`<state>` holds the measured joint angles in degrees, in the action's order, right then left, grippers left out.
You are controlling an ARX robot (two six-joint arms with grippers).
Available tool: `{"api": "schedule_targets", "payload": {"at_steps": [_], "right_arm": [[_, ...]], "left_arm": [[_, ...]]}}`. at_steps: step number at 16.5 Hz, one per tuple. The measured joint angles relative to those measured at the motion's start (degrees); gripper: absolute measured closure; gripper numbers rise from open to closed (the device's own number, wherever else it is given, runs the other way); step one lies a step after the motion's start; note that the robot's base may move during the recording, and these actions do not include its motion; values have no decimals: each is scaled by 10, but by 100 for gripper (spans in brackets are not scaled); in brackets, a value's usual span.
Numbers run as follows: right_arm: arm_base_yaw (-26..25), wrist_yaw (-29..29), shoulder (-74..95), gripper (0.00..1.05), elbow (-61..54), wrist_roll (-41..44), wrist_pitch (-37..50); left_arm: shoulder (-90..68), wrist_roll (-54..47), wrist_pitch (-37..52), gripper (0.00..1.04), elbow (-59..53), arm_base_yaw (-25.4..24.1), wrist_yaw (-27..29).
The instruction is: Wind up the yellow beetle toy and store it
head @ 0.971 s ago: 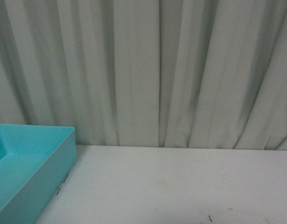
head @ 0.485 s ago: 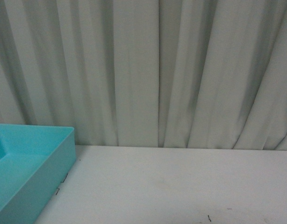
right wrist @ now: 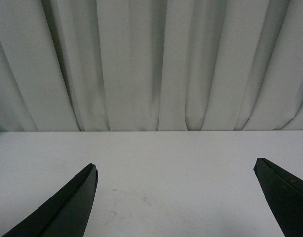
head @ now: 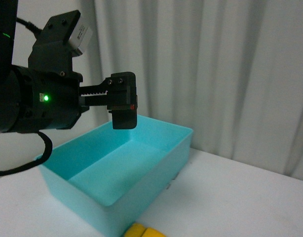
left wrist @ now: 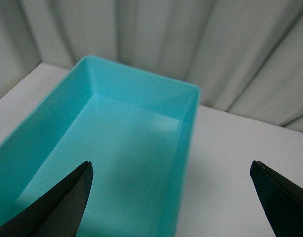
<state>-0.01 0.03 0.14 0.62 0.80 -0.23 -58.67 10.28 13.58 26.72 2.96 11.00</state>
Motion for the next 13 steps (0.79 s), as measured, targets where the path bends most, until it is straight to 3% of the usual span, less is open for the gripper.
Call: {"api": "schedule_targets", "payload": {"at_steps": [2, 5, 9, 13], "right_arm": [[0, 0, 0, 7, 0, 0, 0], [0, 0, 0, 7, 0, 0, 0], [0, 0, 0, 7, 0, 0, 0], [0, 0, 0, 7, 0, 0, 0]], "left_arm": [[-82, -113, 8, 7, 57, 0, -83], [-148, -348, -134, 7, 143, 11, -183], [-196, -573, -310, 7, 230, 40, -176], [-263, -743, -510, 7, 315, 129, -136]]}}
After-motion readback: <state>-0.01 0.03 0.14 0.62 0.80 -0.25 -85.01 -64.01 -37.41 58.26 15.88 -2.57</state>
